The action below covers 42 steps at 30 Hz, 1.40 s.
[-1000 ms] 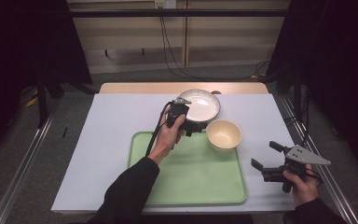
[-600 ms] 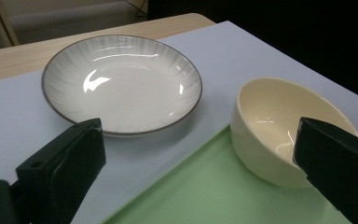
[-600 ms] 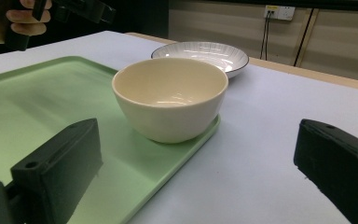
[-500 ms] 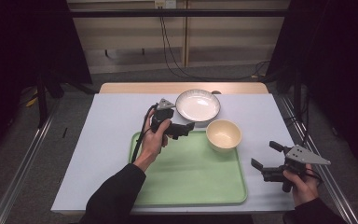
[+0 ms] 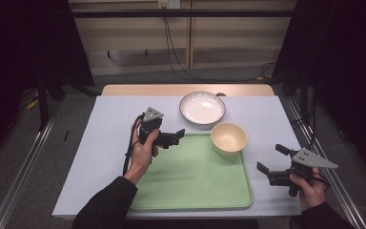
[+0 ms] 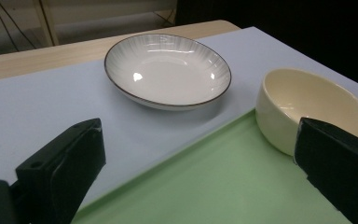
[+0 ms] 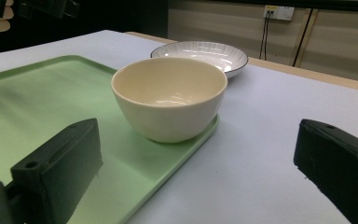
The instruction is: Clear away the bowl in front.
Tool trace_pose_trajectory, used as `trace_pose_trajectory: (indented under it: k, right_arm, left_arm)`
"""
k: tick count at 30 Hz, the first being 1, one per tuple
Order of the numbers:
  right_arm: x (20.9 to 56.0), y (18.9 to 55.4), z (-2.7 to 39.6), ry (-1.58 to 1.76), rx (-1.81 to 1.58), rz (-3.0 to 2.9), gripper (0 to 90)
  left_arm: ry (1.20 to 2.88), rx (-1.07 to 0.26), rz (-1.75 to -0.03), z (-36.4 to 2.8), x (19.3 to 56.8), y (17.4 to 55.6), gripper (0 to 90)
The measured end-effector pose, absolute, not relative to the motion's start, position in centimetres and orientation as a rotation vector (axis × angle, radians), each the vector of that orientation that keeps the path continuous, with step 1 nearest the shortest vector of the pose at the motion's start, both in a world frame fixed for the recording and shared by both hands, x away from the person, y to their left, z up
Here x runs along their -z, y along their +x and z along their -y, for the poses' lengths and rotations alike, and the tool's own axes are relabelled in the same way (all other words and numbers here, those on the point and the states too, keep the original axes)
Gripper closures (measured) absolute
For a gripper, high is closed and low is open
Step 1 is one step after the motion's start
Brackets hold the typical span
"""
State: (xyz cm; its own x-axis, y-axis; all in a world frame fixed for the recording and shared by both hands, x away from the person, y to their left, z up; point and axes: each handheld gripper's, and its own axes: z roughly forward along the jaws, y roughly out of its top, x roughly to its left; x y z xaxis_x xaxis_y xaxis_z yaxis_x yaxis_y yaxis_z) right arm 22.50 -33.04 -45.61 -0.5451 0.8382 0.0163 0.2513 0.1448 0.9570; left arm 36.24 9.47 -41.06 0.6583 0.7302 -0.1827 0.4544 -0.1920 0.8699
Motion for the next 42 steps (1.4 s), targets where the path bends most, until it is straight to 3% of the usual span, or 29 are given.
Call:
trace_pose_trajectory:
  k: [2,26,42]
  right_arm:
    - [45.6,22.5,33.0,1.047,-1.415,-1.884,0.4]
    - [45.7,22.6,33.0,1.04,-1.41,-1.888,0.4]
    - [45.7,22.6,33.0,1.042,-1.407,-1.887,0.4]
  left_arm:
    - [1.824,-0.302,-0.934,-9.9,40.9,36.1,1.9]
    - [1.807,-0.537,-1.037,-16.4,41.6,31.2,1.9]
    - [1.74,-0.57,-1.059,-20.1,42.5,28.1,1.4]
